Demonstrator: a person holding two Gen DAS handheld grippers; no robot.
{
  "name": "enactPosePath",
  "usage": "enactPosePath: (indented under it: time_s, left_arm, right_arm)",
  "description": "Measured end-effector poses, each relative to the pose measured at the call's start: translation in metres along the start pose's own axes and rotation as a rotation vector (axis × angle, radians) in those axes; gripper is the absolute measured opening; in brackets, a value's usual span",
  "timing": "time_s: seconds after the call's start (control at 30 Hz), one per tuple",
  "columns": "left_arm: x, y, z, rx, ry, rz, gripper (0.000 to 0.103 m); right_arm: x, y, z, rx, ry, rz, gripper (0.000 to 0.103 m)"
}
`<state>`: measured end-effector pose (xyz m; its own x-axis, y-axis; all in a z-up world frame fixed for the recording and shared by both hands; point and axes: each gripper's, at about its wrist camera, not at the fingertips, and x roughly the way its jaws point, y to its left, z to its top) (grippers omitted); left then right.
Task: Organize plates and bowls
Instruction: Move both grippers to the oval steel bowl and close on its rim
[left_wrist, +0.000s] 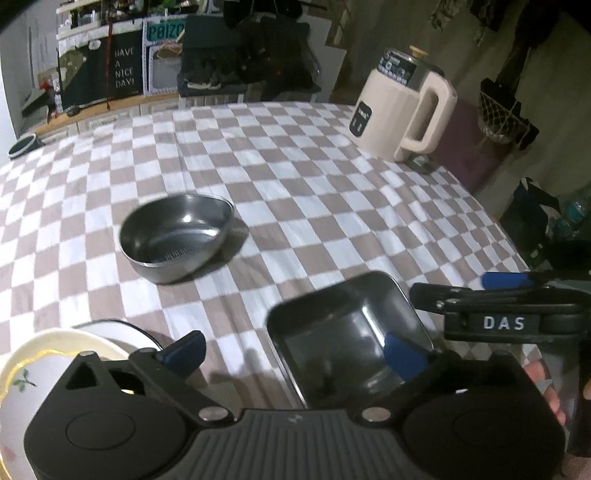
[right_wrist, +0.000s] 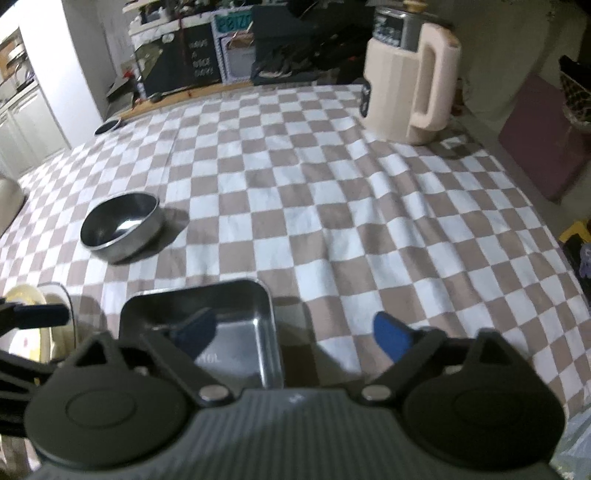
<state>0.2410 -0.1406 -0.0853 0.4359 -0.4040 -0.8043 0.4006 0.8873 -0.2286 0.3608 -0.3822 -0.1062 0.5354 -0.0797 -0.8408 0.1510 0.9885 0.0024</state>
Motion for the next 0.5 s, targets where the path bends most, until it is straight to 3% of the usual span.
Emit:
enactPosePath:
  time_s: [0.27, 0.5]
  left_arm:
    - [-0.021, 0.029, 0.024, -0.026, -0.120, 0.050, 0.103]
    - [-0.020, 0.095, 0.049, -0.206, -0.176, 0.060, 0.103]
  right_arm:
    - [-0.008, 0.002, 0.014, 0.117, -0.119, 0.011, 0.103]
    - [0.008, 0.029, 0.036, 0.126, -0.153, 0.037, 0.103]
